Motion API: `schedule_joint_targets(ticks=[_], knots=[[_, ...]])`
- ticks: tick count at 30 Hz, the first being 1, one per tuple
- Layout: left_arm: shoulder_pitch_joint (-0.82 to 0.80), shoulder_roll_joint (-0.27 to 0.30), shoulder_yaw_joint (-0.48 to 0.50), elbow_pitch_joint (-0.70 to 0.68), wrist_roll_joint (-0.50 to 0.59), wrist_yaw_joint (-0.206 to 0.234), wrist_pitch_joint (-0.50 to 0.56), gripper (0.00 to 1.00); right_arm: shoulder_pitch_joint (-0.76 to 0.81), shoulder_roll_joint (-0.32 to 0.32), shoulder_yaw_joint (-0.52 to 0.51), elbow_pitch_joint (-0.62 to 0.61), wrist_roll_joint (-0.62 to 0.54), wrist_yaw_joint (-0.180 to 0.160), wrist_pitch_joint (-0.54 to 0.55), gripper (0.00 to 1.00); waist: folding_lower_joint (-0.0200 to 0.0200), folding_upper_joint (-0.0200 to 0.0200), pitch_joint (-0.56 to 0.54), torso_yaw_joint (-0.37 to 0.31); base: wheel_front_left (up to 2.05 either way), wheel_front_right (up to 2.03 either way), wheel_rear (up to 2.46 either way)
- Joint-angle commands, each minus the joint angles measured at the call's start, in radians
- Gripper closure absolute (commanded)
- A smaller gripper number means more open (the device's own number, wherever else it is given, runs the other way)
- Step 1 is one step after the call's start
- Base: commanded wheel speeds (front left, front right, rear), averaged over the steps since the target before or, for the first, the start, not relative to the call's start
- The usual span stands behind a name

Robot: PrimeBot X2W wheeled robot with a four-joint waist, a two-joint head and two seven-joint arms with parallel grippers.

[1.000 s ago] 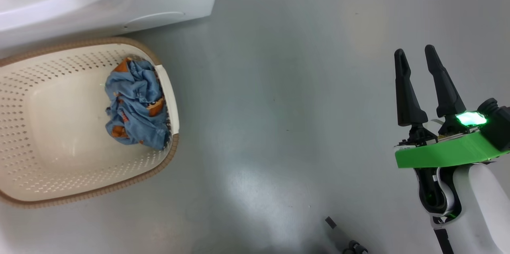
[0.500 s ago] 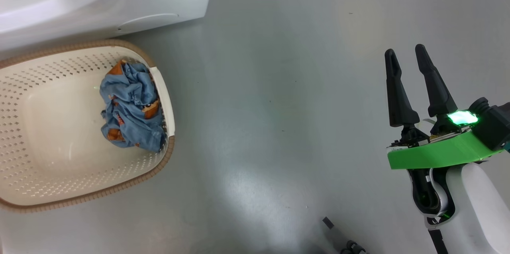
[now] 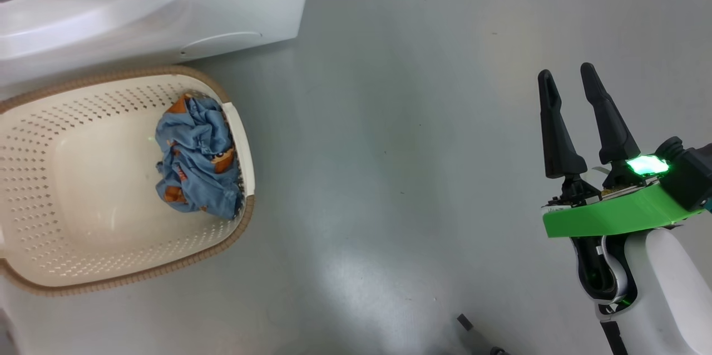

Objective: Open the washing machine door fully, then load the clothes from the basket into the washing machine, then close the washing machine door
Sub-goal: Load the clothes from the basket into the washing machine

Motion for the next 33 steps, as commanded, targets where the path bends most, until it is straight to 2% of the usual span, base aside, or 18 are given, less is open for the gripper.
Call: schedule_joint_targets(ticks=[1, 17, 33], knots=[[0.048, 0.034, 0.019, -0.043, 0.007, 0.0, -0.005, 0.0, 0.02, -0.018, 0.019, -0.02, 0.002, 0.006, -0.008, 0.0, 0.0, 0.0, -0.013, 0.01, 0.0, 0.0, 0.0], [0.365, -0.101, 0.142, -0.22, 0.035, 0.001, -0.005, 0.0, 0.057, -0.085, 0.001, 0.003, 0.007, 0.006, -0.008, 0.0, 0.0, 0.0, -0.142, 0.08, 0.0, 0.0, 0.0], [0.657, -0.17, 0.136, -0.336, -0.015, 0.001, -0.005, 0.0, 0.145, -0.15, -0.006, 0.031, 0.014, 0.006, -0.008, 0.0, 0.0, 0.0, -0.319, 0.143, 0.0, 0.0, 0.0]])
